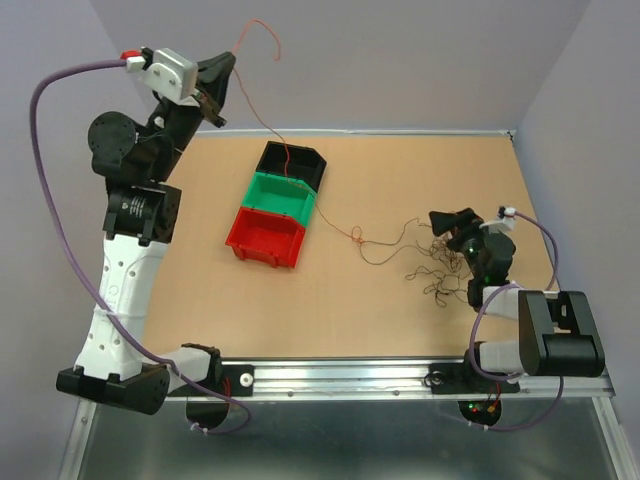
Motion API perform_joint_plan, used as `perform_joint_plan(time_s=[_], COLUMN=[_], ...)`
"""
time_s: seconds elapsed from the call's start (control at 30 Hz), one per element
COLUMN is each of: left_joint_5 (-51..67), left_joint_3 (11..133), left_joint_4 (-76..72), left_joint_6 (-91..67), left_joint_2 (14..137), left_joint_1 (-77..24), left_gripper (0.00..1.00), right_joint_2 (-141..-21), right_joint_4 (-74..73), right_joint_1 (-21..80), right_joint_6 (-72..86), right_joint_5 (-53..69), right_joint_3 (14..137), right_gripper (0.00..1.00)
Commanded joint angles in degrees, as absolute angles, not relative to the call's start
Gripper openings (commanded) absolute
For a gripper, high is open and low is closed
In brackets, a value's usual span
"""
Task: Untangle the cables
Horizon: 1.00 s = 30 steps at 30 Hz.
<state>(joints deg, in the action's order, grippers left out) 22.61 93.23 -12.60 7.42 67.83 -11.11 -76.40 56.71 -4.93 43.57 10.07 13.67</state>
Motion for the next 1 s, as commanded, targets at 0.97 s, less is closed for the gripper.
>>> perform_joint_plan(time_s=[0.97], left_joint_5=[20.75], left_joint_3=[94.94], left_joint_4=[-6.68], left_joint_6=[7.65], left_joint_2=[67.67], left_joint_1=[-18.02], left_gripper=[0.0], right_joint_2=[-88.07], right_joint_4=[6.68], right_joint_1=[24.34], right_joint_6=[20.74], right_joint_5=[-12.08], right_joint_3=[56.51], right_gripper=[1.0])
